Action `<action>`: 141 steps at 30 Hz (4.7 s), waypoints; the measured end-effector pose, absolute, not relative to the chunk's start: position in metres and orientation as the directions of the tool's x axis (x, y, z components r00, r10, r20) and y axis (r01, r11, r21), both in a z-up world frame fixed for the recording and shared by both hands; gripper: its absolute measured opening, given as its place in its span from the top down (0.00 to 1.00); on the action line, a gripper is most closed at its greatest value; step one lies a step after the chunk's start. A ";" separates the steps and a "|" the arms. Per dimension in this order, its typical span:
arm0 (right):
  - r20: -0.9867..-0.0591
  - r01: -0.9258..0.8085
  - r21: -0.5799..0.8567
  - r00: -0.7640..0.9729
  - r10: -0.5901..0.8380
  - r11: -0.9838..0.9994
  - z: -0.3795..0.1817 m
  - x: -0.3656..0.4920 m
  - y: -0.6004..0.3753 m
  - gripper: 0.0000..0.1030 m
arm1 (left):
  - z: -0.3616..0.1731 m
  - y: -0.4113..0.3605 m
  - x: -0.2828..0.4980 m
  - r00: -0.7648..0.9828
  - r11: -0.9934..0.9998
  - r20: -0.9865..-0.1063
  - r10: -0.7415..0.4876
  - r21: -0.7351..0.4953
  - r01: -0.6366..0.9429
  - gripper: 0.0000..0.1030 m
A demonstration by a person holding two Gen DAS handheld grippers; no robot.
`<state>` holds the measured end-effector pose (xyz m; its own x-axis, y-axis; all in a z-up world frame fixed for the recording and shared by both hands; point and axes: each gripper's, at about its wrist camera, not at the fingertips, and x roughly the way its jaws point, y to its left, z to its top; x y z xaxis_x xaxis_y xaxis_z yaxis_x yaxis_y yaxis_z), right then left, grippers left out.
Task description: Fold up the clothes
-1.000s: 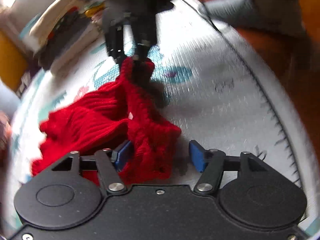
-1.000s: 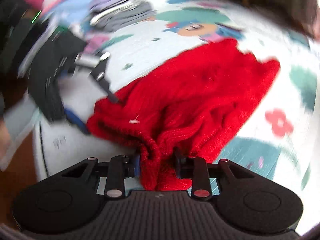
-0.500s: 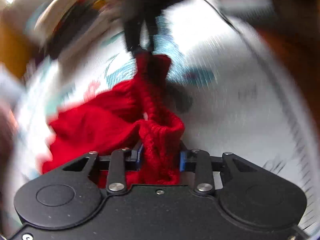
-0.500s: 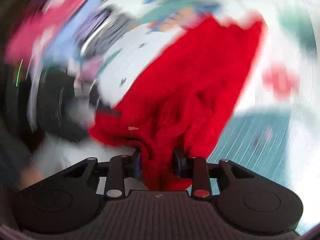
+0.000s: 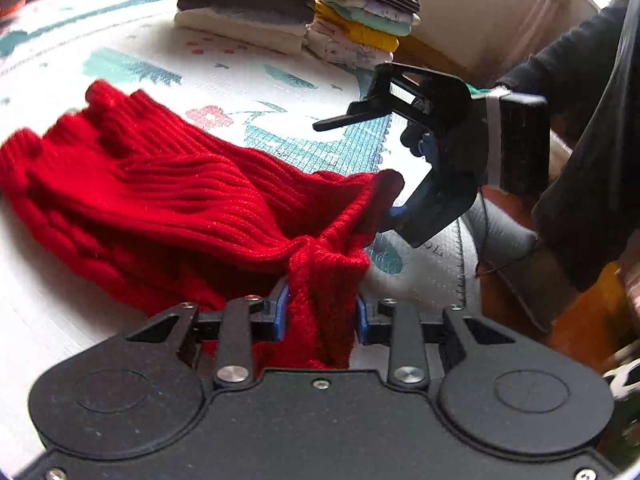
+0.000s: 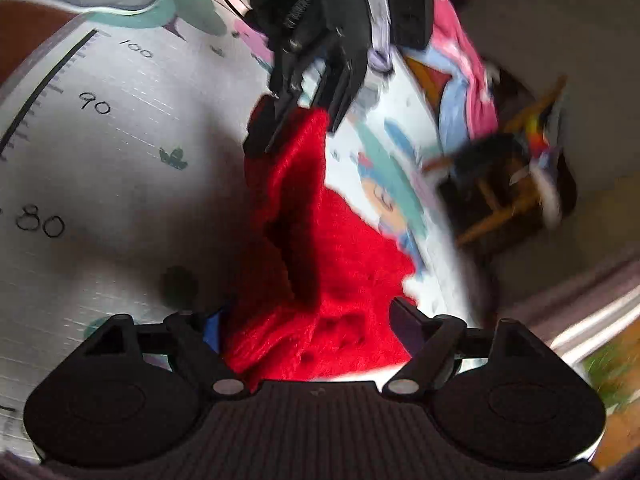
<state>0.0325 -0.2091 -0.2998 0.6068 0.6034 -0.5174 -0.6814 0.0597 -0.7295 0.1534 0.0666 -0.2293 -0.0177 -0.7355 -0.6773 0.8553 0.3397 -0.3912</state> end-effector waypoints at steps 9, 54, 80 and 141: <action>-0.703 -0.884 -0.468 0.377 0.603 0.006 -0.278 0.039 -0.203 0.58 | -0.233 0.067 0.150 -0.168 0.261 -0.635 -0.754 -0.524 0.811 0.71; -0.716 -0.945 0.281 -0.088 0.693 0.170 -0.197 0.073 -0.205 0.72 | -0.218 0.139 0.139 -0.221 0.269 -0.422 -0.879 -0.823 0.501 0.72; -0.649 -0.884 0.343 0.021 0.760 0.318 -0.211 0.071 -0.224 0.73 | -0.201 0.092 0.188 -0.145 0.274 -0.525 -0.839 -0.638 0.720 0.86; -0.612 -0.744 0.496 0.066 0.788 0.448 -0.211 0.154 -0.255 0.19 | -0.235 0.125 0.106 -0.034 0.304 -0.543 -0.839 -0.520 0.798 0.75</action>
<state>0.1544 -0.2550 -0.2107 0.0661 0.7877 -0.6125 -0.7437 0.4482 0.4961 0.1055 0.1248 -0.2345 -0.0345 -0.8390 -0.5431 0.7979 0.3041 -0.5205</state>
